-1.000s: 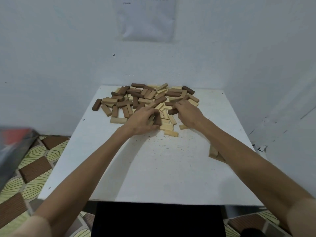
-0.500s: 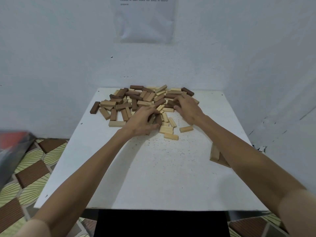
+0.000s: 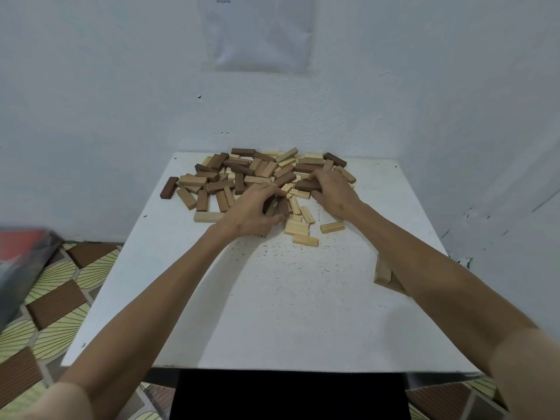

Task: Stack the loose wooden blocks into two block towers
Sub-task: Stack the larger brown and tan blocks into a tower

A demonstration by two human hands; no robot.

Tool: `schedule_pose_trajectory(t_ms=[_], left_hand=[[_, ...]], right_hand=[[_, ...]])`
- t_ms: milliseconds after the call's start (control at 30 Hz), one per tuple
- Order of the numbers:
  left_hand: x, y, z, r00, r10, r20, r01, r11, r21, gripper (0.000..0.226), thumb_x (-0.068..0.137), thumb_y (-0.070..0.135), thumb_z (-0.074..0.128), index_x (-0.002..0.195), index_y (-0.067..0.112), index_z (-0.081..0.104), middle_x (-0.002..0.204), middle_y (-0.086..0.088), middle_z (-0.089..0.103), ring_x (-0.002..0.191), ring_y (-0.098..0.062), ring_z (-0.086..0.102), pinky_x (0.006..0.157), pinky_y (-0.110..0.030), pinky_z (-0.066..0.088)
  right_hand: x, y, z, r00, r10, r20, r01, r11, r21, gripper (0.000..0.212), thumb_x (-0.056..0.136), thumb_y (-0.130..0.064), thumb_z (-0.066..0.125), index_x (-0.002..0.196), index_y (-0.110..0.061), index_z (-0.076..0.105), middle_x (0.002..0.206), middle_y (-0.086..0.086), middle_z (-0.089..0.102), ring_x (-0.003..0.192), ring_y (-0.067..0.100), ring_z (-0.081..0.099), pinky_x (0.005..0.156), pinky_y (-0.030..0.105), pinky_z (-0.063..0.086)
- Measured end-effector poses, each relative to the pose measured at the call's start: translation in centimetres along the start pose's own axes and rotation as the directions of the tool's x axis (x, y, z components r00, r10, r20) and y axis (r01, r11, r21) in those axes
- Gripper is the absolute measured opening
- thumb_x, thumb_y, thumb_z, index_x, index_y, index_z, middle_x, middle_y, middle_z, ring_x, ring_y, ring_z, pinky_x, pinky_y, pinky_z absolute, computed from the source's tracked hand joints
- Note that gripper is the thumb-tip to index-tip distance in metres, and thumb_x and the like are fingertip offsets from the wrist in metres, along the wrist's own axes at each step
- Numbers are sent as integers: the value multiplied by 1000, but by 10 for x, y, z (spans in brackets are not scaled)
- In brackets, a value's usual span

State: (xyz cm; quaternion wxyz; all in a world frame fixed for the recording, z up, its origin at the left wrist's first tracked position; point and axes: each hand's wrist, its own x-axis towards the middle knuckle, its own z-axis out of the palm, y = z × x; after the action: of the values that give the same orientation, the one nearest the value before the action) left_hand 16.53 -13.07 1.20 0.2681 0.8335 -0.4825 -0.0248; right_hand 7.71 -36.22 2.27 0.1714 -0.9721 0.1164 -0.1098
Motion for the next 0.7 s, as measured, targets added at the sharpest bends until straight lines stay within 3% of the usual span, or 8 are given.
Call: schedule_pose_trajectory(t_ms=[167, 333, 433, 533, 600, 700], left_hand=[[-9, 8, -8, 999, 22, -28, -23, 999, -42, 53, 86, 37, 79, 134, 20, 63, 135, 4, 61, 127, -15, 52, 106, -36, 45], [-39, 26, -10, 995, 94, -41, -96, 994, -53, 51, 85, 35, 80, 131, 19, 64, 150, 6, 53, 137, -13, 47, 103, -27, 37], [-65, 36, -10, 995, 89, -54, -95, 989, -113, 51, 85, 35, 81, 130, 21, 65, 140, 6, 60, 133, -11, 49, 105, -27, 40], [-92, 42, -6, 996, 92, -21, -94, 985, -147, 52, 84, 41, 81, 131, 26, 63, 134, 10, 60, 131, -10, 51, 105, -30, 45], [-109, 43, -3, 995, 92, 27, -88, 988, -130, 55, 83, 43, 80, 133, 29, 61, 139, 14, 57, 143, -10, 41, 109, -31, 44], [-127, 42, 6, 993, 94, 69, -89, 993, -73, 56, 84, 44, 77, 136, 31, 60, 142, 15, 56, 137, -7, 44, 111, -37, 44]], right_hand=[[-23, -13, -18, 999, -23, -38, 27, 992, 119, 25, 97, -8, 67, 121, -10, 59, 110, 3, 61, 101, 18, 52, 77, 28, 38], [-73, -38, -29, 991, -10, -134, 36, 980, 195, 22, 91, -6, 71, 110, -13, 62, 101, 6, 67, 95, 24, 64, 80, 46, 57], [-109, -51, -29, 987, 41, -157, -2, 970, 242, 22, 90, -9, 71, 109, -15, 64, 100, 4, 71, 83, 18, 64, 74, 34, 56], [-150, -65, -23, 988, 71, -139, -29, 959, 281, 26, 92, -10, 71, 117, -15, 65, 107, 4, 71, 92, 18, 63, 77, 24, 50], [-175, -73, -15, 990, 88, -110, -53, 955, 291, 36, 94, -12, 70, 130, -13, 64, 117, 7, 71, 104, 21, 64, 90, 31, 52], [-201, -76, 1, 994, 99, -56, -80, 961, 266, 40, 95, -12, 68, 135, -9, 64, 126, 9, 69, 117, 25, 63, 102, 38, 50]])
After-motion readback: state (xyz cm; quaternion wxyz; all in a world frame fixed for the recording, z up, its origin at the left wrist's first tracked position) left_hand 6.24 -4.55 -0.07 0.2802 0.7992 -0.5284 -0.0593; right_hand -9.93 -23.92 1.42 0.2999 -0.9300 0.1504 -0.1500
